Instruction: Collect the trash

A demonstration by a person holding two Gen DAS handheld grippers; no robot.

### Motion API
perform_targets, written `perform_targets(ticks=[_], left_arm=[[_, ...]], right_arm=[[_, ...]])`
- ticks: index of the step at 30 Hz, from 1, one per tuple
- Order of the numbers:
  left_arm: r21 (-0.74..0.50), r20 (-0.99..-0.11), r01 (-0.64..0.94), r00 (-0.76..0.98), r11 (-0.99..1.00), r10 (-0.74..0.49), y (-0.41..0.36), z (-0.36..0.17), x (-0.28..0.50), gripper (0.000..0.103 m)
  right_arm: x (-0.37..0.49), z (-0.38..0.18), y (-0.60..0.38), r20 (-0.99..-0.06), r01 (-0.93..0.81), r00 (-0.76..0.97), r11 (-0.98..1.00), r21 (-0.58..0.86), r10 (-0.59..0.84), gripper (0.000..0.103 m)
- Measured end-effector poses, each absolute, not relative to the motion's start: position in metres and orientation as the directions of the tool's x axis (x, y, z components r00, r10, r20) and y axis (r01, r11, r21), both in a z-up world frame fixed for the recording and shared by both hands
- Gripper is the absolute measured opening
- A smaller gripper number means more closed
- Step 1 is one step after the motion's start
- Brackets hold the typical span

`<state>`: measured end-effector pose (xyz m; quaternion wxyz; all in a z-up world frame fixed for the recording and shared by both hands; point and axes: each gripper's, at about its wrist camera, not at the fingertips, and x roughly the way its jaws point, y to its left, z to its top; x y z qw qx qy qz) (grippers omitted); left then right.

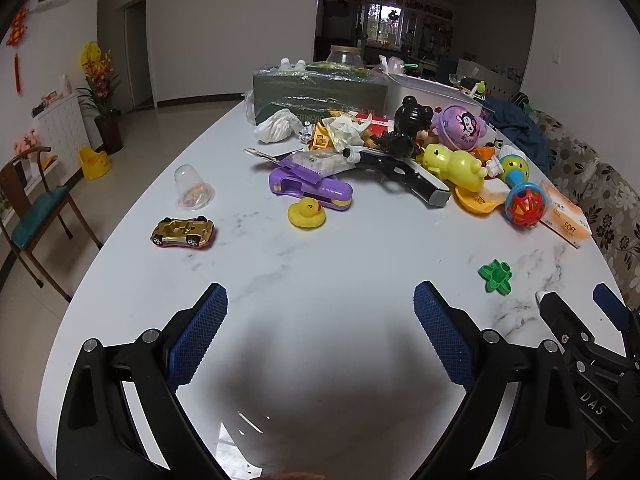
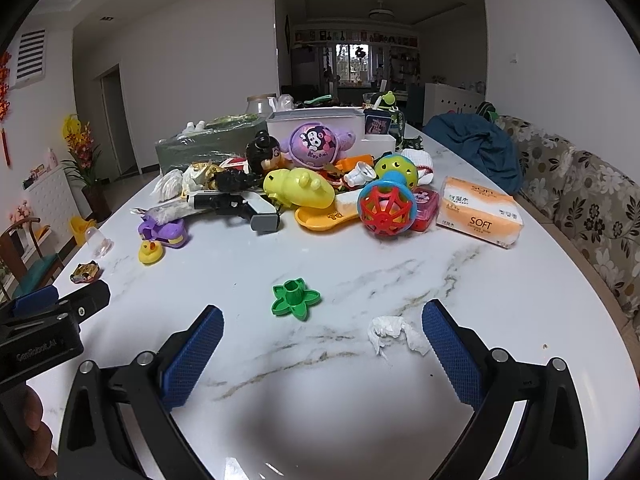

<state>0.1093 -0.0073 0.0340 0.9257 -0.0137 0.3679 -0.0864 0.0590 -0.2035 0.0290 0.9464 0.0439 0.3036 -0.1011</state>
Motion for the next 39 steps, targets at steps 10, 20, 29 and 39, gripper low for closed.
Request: perform_targets(ticks=[10, 20, 29, 39], left_arm=[[-0.103, -0.688, 0.158, 0.701, 0.982, -0.185, -0.0075, 0.0306, 0.1106, 0.092], [-0.101, -0.694, 0.161, 0.696, 0.982, -0.185, -0.0108, 0.0308, 0.1088, 0.096], [-0.100, -0.674, 0.118, 0.722, 0.988, -0.154, -0.0063, 0.0297, 0.1077, 0.096], [-0.094, -0.690, 0.139, 0.704, 0.986, -0.165, -0.0111, 0.0284, 0.1072, 0.096]], right_arm=[[0.0582, 0.0270, -0.1996, -0.590, 0.212, 0.791, 0.977, 0.020, -0.159, 0.098], [0.0588, 0.0270, -0.2000, -0.592, 0.210, 0.791, 0.977, 0.027, -0.153, 0.098], [0.0589, 0.0249, -0.2007, -0.599, 0.206, 0.788, 0.978, 0.040, -0.142, 0.098], [0.0575, 0.0256, -0.2005, -0.601, 0.208, 0.786, 0.977, 0.037, -0.145, 0.098]])
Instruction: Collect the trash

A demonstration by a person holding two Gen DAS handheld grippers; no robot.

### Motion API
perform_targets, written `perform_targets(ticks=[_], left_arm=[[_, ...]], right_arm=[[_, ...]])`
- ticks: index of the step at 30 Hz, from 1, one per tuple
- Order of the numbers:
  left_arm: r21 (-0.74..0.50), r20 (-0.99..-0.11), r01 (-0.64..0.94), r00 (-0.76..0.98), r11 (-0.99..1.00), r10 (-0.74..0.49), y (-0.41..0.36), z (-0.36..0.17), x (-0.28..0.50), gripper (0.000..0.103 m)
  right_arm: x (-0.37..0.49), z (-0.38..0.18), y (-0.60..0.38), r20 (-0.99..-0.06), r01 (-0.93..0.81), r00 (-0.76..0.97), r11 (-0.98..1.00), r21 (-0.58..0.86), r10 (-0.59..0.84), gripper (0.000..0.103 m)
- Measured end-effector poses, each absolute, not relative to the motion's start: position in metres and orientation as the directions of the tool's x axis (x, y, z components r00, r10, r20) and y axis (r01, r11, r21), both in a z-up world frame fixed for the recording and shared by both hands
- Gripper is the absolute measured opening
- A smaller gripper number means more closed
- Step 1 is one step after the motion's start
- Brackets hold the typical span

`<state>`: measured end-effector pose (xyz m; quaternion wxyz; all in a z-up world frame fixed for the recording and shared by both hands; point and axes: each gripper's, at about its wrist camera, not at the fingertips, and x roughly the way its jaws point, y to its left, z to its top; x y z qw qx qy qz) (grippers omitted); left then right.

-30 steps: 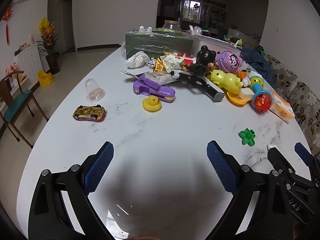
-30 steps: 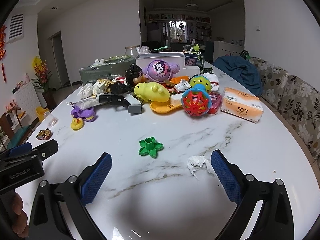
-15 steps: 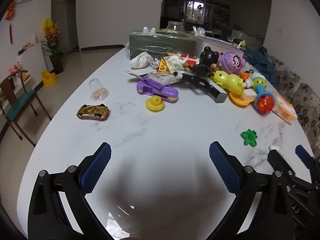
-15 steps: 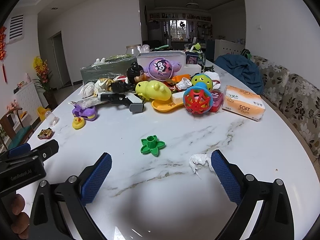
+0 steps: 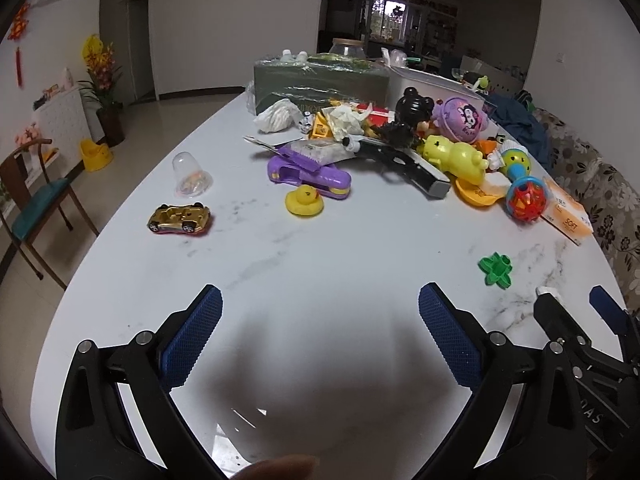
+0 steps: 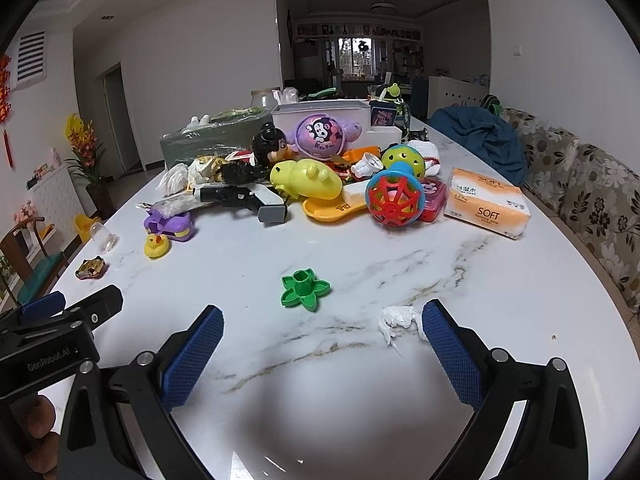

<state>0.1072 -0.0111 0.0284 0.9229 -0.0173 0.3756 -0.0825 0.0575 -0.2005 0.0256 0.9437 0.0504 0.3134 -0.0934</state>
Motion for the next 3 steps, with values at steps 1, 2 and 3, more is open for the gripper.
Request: perform_targets(ticks=[1, 2, 3], left_arm=[[-0.087, -0.688, 0.138, 0.708, 0.987, -0.160, -0.0118, 0.0285, 0.1063, 0.096], [-0.079, -0.684, 0.142, 0.712, 0.987, -0.157, -0.0126, 0.0287, 0.1053, 0.096], [-0.073, -0.684, 0.145, 0.713, 0.987, -0.156, -0.0136, 0.0286, 0.1045, 0.096]], right_arm=[[0.0584, 0.0257, -0.2008, -0.601, 0.207, 0.786, 0.978, 0.036, -0.145, 0.098], [0.0582, 0.0261, -0.2006, -0.599, 0.208, 0.787, 0.978, 0.034, -0.146, 0.098], [0.0582, 0.0265, -0.2006, -0.599, 0.209, 0.787, 0.977, 0.033, -0.149, 0.098]])
